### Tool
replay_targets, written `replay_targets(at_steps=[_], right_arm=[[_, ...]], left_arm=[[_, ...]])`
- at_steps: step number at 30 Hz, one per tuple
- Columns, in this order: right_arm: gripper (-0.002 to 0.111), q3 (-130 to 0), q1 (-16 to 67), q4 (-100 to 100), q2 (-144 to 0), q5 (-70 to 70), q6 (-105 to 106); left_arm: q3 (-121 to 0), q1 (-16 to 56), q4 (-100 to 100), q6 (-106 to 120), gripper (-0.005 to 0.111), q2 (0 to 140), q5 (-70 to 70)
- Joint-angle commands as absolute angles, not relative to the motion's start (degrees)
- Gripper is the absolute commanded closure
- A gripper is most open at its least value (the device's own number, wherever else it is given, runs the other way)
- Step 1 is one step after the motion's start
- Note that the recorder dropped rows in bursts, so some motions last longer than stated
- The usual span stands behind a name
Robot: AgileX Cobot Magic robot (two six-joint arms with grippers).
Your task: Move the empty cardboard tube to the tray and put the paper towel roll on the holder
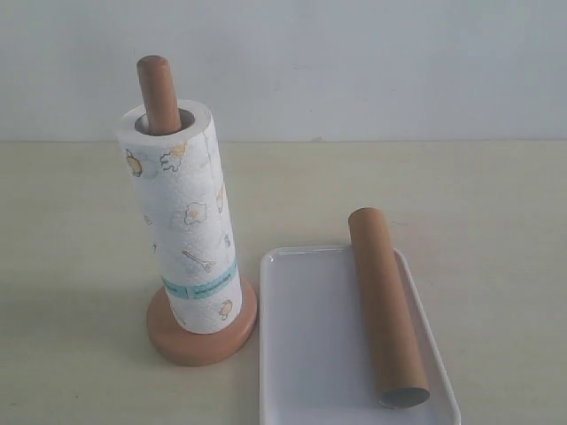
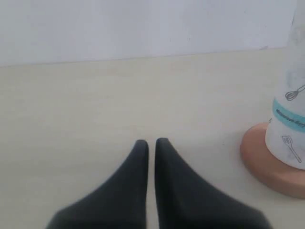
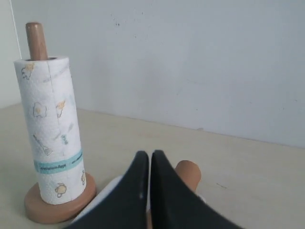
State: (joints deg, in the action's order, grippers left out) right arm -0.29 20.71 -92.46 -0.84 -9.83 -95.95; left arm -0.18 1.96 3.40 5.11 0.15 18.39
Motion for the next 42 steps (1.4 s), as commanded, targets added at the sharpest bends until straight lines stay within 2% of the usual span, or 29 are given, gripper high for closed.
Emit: replay_targets(at_steps=[1,9,17,21,36,38,41,42], right_arm=[[0.107,0.0,20.5,-90.9,0.0,-7.8,-95.6],[0.107,0.0,20.5,-90.3,0.0,-1.0,-98.5],[0.107,0.0,20.5,-92.4,0.0,-0.8,-101.6],[0.107,0.0,20.5,-99.9,0.0,-3.9,-113.6],[0.107,0.0,20.5,-99.8,0.0,0.8,-111.1],[0.107,0.0,20.5,-89.3,0.0,2.9,-101.5],[0.107,0.0,20.5,-63.1,0.0,7.2,-79.8],[0.107,0.0,20.5,-48.4,0.0,9.6,-64.1]], left_arm=[[0.0,1.7,3.6,5.2,0.102,0.0,18.2],[0.0,1.7,3.6,5.2,0.102,0.0,18.2],[0.0,1.7,3.6,5.2,0.102,0.0,18.2],[0.0,1.7,3.6,5.2,0.102,0.0,18.2],[0.0,1.7,3.6,5.2,0.102,0.0,18.2],[0.0,1.7,3.6,5.2,0.102,0.0,18.2],[0.0,1.7,3.6,5.2,0.102,0.0,18.2],[0.0,1.7,3.6,5.2,0.102,0.0,18.2]])
